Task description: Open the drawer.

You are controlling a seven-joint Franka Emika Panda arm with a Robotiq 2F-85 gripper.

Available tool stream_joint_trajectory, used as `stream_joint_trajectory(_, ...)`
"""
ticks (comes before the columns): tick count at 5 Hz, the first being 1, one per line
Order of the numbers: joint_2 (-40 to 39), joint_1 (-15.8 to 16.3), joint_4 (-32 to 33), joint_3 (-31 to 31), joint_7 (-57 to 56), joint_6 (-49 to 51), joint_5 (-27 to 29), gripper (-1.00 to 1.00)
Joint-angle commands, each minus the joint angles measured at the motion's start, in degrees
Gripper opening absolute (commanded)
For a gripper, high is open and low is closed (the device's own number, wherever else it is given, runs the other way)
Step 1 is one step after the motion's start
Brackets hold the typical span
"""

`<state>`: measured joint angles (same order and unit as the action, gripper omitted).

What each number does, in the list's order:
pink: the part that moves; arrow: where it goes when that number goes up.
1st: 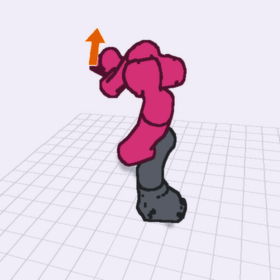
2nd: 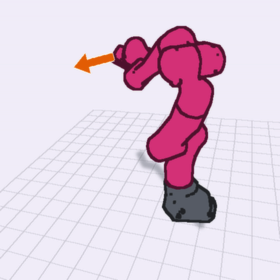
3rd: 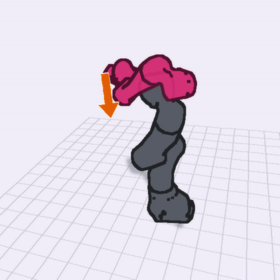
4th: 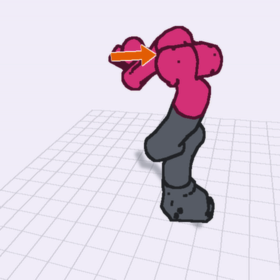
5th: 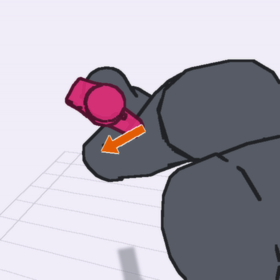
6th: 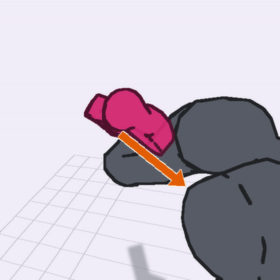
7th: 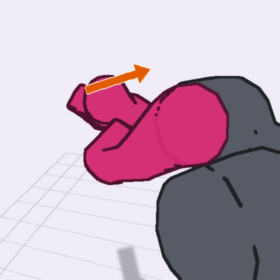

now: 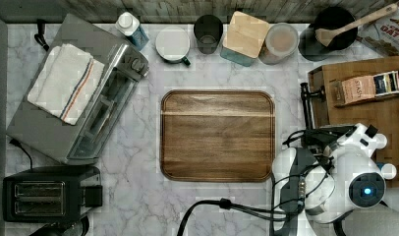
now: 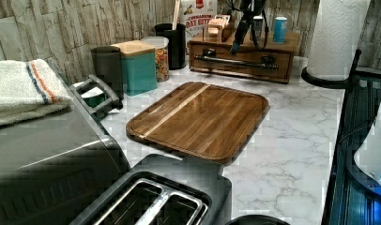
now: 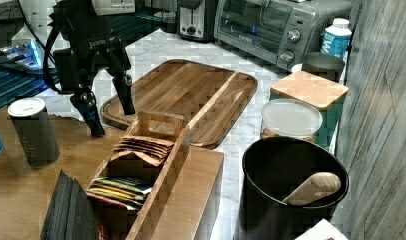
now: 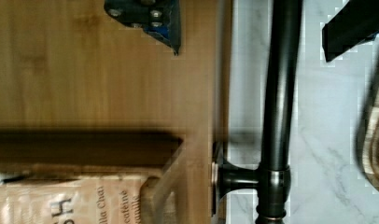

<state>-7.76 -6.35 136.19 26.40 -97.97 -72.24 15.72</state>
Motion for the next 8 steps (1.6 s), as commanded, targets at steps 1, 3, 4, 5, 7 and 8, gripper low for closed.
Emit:
stream_joint_trajectory(1, 3.66, 3.82, 7.92, 0.75, 7.8, 2.8, -5.66, 1.0)
stream_joint_trajectory(3, 1.27, 3.89, 8.28, -1.6, 6.98, 2.47, 0.05, 1.0)
stream_joint_trajectory(4, 1.78, 4.16, 8.9, -2.84, 8.91, 4.15, 1.88, 1.0)
stream_joint_trajectory(5, 5.24, 8.32, 10.58, -0.92, 18.69, 7.91, -2.72, 1.0)
stream_joint_trajectory(7, 11.83, 9.37, 14.03, -6.0, 30.99, 10.32, -6.51, 1.0)
stream_joint_trajectory(8, 16.26, 12.25, 13.99, -5.75, 39.58, 15.66, -11.94, 1.0)
